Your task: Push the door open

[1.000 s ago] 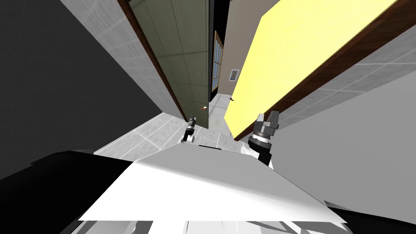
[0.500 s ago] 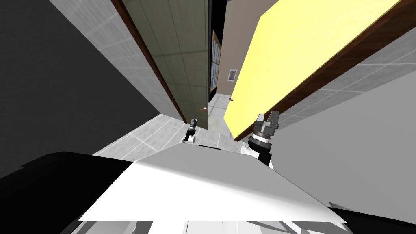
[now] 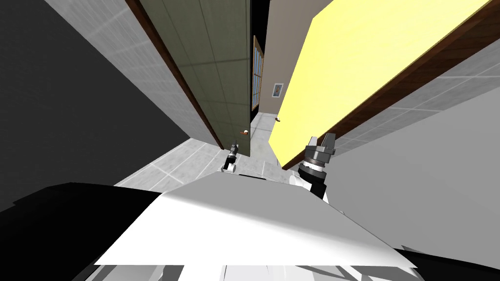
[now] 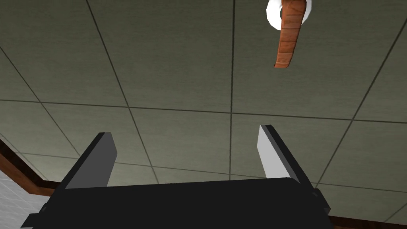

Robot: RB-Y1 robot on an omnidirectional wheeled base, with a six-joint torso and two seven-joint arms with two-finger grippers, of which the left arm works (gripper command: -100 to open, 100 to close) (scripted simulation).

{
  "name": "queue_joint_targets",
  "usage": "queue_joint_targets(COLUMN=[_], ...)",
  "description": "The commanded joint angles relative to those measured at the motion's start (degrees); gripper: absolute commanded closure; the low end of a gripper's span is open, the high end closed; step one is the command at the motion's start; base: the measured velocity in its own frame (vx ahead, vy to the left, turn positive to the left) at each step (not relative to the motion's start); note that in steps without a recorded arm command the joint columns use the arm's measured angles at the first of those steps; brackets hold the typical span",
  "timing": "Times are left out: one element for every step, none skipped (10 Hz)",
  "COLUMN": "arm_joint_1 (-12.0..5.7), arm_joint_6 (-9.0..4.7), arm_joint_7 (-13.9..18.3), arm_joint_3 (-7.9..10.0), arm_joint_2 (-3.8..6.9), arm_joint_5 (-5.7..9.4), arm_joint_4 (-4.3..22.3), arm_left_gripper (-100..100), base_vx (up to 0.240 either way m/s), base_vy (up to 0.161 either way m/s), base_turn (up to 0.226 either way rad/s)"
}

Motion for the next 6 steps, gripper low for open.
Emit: queue_joint_targets(arm_joint_1=[-1.13, -1.9, -2.67, -2.67, -3.43, -3.43], arm_joint_6=[-0.33, -0.77, -1.21, -1.21, -1.65, -1.65], arm_joint_7=[0.1, 0.1, 0.1, 0.1, 0.1, 0.1], arm_joint_3=[-0.46, -0.78, -1.1, -1.1, -1.42, -1.42], arm_joint_2=[0.11, 0.13, 0.15, 0.15, 0.16, 0.16], arm_joint_5=[0.52, 0.84, 1.16, 1.16, 1.48, 1.48], arm_joint_4=[2.6, 4.3, 5.9, 6.5, 8.4, 8.4], arm_left_gripper=[-100, -100, -100, -100, -100, -100], base_vx=[0.057, 0.08, 0.096, 0.065, 0.048, 0.032], base_vy=[0.055, 0.067, 0.069, 0.052, 0.044, 0.035], base_turn=[-0.075, -0.076, -0.079, -0.03, -0.052, -0.02])
